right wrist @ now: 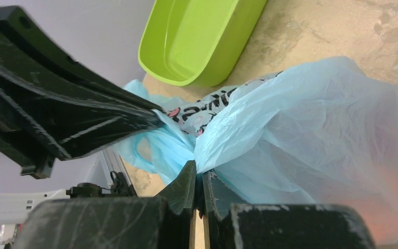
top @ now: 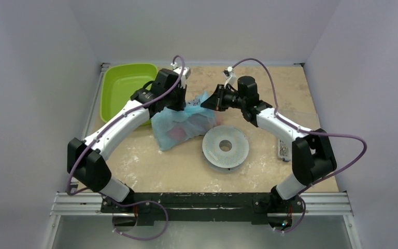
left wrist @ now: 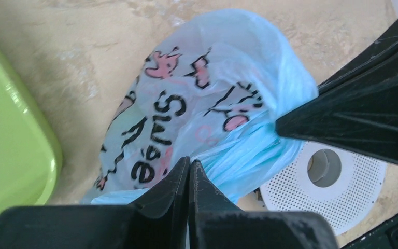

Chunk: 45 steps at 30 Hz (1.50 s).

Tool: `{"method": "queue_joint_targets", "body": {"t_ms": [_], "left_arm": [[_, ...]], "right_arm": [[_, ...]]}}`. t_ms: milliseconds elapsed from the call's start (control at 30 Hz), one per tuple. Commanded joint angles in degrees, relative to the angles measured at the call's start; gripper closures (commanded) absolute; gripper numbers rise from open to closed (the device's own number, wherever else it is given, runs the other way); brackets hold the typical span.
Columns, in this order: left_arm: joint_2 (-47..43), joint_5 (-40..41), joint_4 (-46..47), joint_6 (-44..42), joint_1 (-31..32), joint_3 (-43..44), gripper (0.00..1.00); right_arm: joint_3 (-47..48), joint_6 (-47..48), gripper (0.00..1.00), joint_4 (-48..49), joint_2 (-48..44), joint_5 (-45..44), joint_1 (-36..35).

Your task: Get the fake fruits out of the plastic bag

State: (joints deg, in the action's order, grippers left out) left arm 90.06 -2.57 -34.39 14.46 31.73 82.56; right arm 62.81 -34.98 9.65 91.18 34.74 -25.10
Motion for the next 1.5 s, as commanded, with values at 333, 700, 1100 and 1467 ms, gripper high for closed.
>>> {"method": "queue_joint_targets", "body": {"t_ms": [333, 700, 1100, 1467], "left_arm": [[-28.9, 17.1, 6.7, 13.2, 0.1, -21.8, 1.00], [-33.3, 9.3, 7.6, 14.3, 0.2, -26.2, 1.00], [-30.9, 8.2, 9.3, 18.2, 0.1, -26.8, 1.00], [-32.1, 4.7, 9.0, 16.4, 0.1, -27.0, 1.00]], "right_arm": [[-6.3, -13.9, 1.00, 11.0, -0.6, -0.3, 9.5], [1.9, 2.6, 1.00, -6.0, -1.3, -12.9, 7.5], [1.2, 13.3, 0.51, -16.3, -15.3, -36.2, -3.6], [-5.3, 0.1, 0.35, -9.3, -16.2, -25.4, -5.9]]}}
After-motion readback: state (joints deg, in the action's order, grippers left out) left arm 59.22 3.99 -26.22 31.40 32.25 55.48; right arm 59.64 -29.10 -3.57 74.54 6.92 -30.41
